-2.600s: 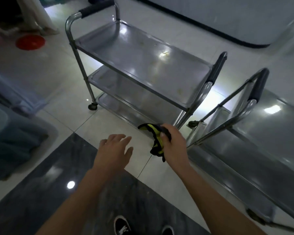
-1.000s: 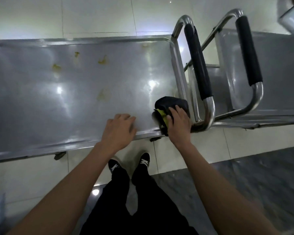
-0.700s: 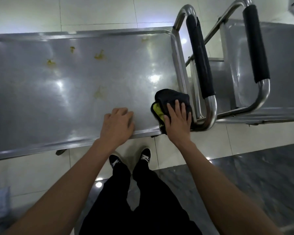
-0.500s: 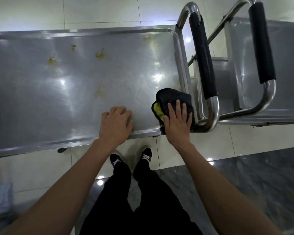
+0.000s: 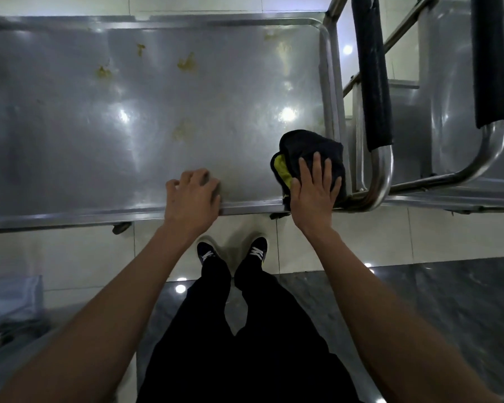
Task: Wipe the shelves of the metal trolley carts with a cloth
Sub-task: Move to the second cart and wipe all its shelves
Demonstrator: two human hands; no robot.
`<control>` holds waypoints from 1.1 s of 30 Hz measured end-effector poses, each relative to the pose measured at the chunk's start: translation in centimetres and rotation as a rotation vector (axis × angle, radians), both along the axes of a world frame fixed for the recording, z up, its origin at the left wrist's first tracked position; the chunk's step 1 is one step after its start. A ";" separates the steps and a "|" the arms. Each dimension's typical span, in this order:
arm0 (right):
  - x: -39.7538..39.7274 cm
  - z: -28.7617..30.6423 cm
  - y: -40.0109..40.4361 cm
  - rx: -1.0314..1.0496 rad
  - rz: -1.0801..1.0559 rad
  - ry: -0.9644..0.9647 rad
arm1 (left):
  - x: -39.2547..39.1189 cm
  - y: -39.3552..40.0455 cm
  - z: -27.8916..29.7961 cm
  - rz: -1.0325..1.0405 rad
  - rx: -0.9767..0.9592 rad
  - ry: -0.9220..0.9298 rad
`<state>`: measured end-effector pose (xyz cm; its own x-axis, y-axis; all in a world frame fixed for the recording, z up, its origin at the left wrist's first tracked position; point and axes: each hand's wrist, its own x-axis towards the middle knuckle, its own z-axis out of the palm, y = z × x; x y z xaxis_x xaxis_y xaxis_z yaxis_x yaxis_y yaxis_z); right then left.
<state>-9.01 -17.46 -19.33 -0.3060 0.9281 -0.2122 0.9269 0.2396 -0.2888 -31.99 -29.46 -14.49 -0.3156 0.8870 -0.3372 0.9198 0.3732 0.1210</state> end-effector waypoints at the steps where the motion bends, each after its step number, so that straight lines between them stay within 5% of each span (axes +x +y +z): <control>1: -0.1 0.0 -0.1 0.002 -0.001 0.000 | 0.0 -0.1 0.0 0.000 -0.002 0.006; 33: -18.9 -0.8 -12.1 0.056 0.136 -0.056 | -13.0 -9.1 -0.4 -0.007 0.112 -0.073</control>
<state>-27.90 -29.53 -20.10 -0.4187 0.8899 -0.1810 0.8991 0.3782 -0.2206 -45.01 -38.59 -14.94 -0.2874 0.9224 -0.2579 0.9098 0.3471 0.2277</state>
